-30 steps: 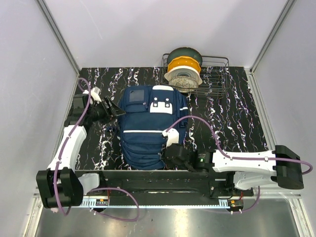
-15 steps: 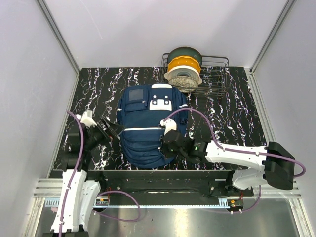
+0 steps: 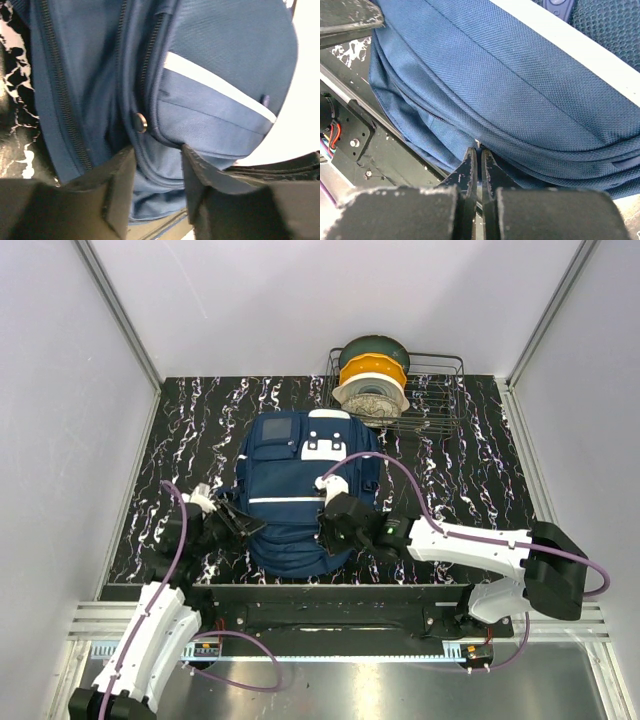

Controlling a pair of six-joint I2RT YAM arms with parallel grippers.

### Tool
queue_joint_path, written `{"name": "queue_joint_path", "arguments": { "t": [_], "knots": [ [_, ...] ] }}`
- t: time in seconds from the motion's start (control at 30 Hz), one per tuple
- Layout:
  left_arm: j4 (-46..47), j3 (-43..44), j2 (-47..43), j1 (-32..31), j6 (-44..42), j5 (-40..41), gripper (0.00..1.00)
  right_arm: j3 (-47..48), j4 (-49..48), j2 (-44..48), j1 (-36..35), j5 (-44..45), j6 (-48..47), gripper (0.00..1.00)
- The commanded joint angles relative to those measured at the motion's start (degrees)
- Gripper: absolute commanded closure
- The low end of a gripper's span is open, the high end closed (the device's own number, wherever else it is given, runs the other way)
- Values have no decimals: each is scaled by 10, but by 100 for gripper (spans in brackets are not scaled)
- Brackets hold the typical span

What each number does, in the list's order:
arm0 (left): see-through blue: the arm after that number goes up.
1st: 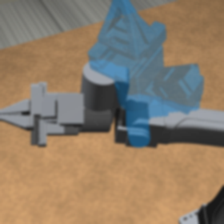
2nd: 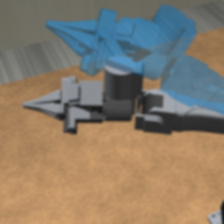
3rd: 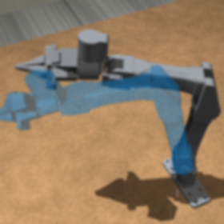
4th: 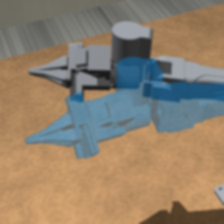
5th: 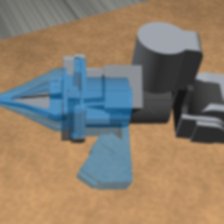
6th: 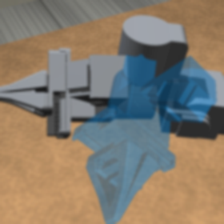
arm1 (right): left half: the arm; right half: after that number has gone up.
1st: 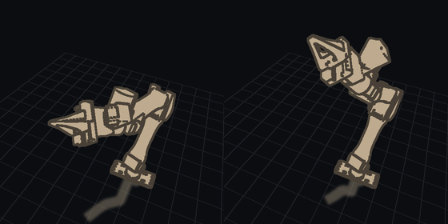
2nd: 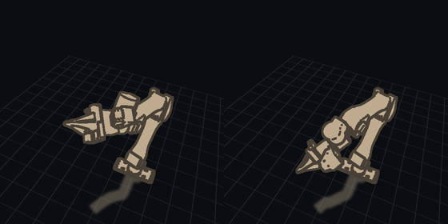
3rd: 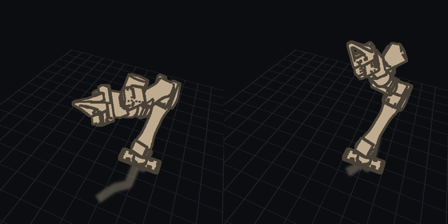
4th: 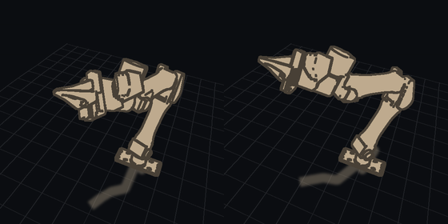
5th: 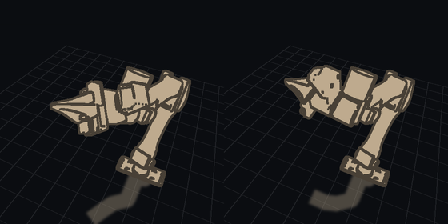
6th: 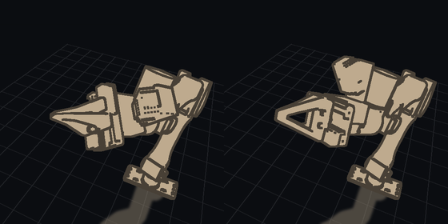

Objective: Pack the student bag
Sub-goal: Zip the student bag at the center of the board.

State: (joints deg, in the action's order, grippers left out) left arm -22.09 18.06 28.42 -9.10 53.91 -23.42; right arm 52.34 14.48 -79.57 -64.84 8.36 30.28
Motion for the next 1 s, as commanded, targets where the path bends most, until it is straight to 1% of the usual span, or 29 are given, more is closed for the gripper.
{"name": "queue_joint_path", "arguments": {
  "t": [0.0,0.07,0.1,0.17,0.2,0.23,0.33,0.4,0.43,0.47,0.53,0.57,0.63,0.67,0.77,0.87,0.97],
  "knots": [
    [135,-1,38,-12,19,-16,83,12,-60,16,14,14,-13,100],
    [131,12,52,-12,7,-3,99,-3,-53,31,15,24,-20,100],
    [127,19,65,-13,-5,3,100,-7,-38,37,14,31,-22,100],
    [98,54,76,-12,-24,21,100,-26,-24,53,18,59,-29,100],
    [65,85,84,-11,-48,28,100,-33,-12,57,24,66,-29,100],
    [46,101,87,-11,-61,48,100,-39,-6,67,32,68,-29,100],
    [0,144,88,7,-100,55,100,-66,3,86,71,67,-31,100],
    [-11,156,90,40,-116,34,100,-83,2,97,89,67,-32,100],
    [-14,158,92,54,-122,9,100,-86,3,102,107,66,-38,100],
    [-16,159,93,80,-127,-3,100,-89,3,104,114,66,-42,100],
    [-32,163,92,106,-144,-28,100,-92,2,109,133,68,-48,100],
    [-38,166,91,131,-151,-35,100,-93,3,110,141,68,-50,100],
    [-60,174,88,156,-172,-56,100,-96,4,115,154,68,-54,100],
    [-68,177,88,180,-179,-62,100,-99,4,115,168,66,-56,100],
    [-88,187,91,220,-202,-93,100,-98,2,115,192,54,-61,100],
    [-95,190,95,243,-213,-111,100,-94,1,120,202,47,-68,100],
    [-95,191,96,252,-217,-118,100,-91,1,129,204,45,-73,100]
  ]
}}
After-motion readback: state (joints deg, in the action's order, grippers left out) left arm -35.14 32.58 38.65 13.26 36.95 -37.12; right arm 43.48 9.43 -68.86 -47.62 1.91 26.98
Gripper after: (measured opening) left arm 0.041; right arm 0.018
